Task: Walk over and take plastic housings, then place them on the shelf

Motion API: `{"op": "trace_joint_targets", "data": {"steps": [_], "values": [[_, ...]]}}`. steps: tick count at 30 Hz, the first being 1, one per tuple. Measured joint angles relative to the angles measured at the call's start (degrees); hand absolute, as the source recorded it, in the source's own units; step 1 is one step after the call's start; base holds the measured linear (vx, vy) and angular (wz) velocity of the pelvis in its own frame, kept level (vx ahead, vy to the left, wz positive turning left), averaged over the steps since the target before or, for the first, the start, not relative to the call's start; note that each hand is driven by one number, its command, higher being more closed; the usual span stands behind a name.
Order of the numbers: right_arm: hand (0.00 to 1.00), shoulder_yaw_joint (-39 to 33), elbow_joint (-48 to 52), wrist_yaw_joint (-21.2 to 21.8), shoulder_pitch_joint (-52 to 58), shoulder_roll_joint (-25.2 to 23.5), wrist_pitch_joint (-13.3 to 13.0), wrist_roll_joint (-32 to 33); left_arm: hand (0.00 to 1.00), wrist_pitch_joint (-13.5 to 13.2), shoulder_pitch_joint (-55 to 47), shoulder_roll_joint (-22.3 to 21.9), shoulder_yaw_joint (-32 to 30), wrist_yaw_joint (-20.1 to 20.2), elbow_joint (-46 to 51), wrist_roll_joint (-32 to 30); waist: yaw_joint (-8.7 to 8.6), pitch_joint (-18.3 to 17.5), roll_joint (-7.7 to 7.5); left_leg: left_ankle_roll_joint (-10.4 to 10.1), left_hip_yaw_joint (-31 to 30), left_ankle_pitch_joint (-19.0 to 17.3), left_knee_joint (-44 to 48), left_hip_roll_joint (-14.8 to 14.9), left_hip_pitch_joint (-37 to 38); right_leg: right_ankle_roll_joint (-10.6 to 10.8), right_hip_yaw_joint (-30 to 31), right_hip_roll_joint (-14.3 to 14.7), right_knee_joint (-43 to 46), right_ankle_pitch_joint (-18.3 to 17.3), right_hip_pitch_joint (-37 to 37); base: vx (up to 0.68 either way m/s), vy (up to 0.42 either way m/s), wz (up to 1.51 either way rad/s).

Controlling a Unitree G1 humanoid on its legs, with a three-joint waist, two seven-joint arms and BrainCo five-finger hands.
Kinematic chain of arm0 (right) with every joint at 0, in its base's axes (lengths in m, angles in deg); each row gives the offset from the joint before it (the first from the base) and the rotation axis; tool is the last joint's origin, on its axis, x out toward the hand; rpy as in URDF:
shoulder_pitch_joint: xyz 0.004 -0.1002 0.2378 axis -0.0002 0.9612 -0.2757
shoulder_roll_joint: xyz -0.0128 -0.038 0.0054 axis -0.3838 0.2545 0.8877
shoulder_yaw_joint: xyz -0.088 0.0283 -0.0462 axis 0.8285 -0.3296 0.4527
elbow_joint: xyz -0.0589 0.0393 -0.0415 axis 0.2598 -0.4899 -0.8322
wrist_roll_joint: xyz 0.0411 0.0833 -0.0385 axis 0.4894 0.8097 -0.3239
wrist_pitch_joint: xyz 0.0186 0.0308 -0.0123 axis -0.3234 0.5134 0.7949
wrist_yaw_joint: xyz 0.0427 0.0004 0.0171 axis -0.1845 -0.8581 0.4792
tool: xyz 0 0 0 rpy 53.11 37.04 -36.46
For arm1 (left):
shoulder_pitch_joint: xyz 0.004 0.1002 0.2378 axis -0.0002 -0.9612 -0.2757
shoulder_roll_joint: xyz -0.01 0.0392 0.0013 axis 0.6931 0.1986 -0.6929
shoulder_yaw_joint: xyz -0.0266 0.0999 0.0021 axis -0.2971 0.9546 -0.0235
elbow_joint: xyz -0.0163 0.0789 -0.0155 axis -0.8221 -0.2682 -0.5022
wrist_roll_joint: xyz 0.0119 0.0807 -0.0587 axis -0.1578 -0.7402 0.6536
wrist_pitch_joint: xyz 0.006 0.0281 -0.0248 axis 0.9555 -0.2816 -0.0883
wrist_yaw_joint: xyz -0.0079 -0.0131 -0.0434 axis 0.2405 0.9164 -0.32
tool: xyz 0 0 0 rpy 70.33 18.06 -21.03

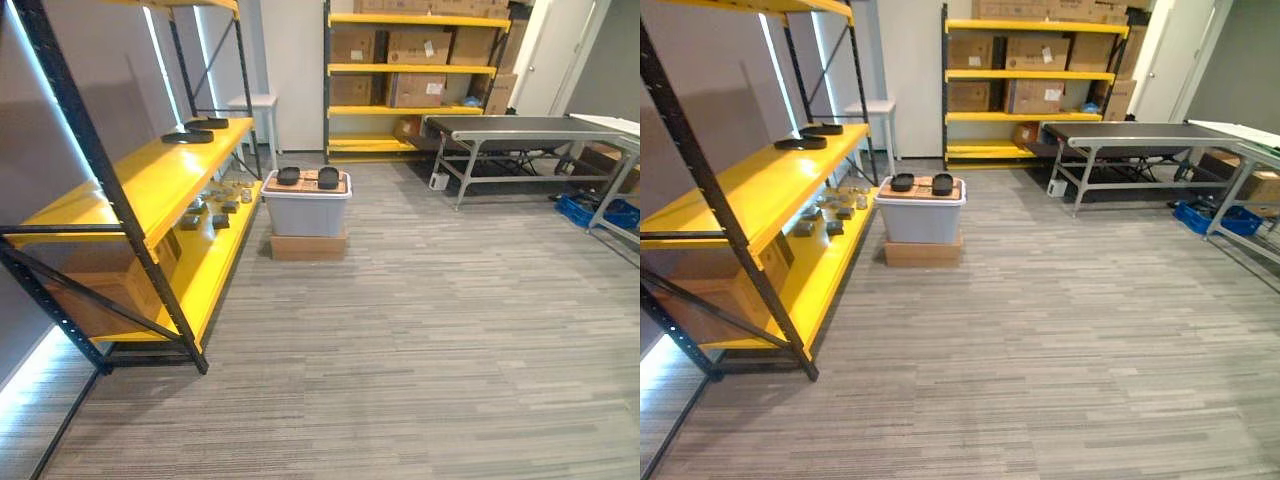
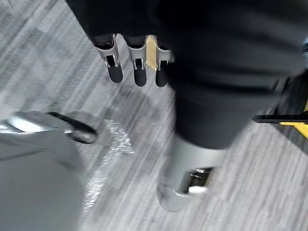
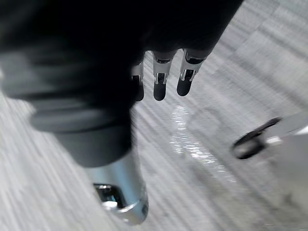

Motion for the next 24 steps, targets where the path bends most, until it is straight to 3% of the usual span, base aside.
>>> {"op": "trace_joint_targets", "data": {"steps": [2,3,7,19,24], "values": [[0.0,-1.4,0.1,1.0,-1.8,3.6,-0.2,0.7,0.0,-0.5,1.0,0.4,-0.7,0.9,0.0,0.3,-0.14,0.3,1.47,-0.7,0.3,-0.3,0.1,0.0,1.1,0.1,-0.2,-0.1,0.0,0.0,1.2,0.1,0.014,-0.07],[0.0,-3.0,0.1,1.7,-2.8,6.0,-0.4,1.3,0.0,-1.1,2.0,1.5,-0.7,1.4,0.1,0.3,-0.4,0.3,2.17,-2.3,0.1,-0.3,0.0,0.0,1.8,0.3,-0.6,-0.2,0.0,0.0,2.0,0.09,0.011,0.07],[0.0,-3.5,0.0,2.9,-4.0,8.3,-0.5,2.4,0.0,-1.7,2.0,3.2,-0.7,2.3,1.0,0.5,-1.13,0.3,2.29,-2.8,-0.1,-0.1,-0.3,0.1,2.8,1.1,-2.5,-0.2,0.0,-0.4,3.2,0.05,-0.029,0.15],[0.0,-2.2,-2.4,3.8,-6.6,7.9,-0.5,2.3,0.0,-2.2,0.8,2.2,-0.8,0.9,1.1,-0.4,-1.04,0.6,2.28,-3.0,-0.3,-0.2,-0.7,0.3,4.1,1.9,-3.4,-0.2,0.5,-1.2,4.4,-0.03,-0.005,0.04],[0.0,-2.3,-3.0,3.7,-6.1,7.1,-0.5,2.2,0.0,-2.8,2.1,0.6,0.1,0.2,2.3,-3.0,-1.18,2.8,2.28,-3.0,-2.3,-0.1,0.2,-0.9,2.3,1.3,-7.0,-1.6,3.3,-3.8,3.0,-0.1,-0.025,0.34]]}}
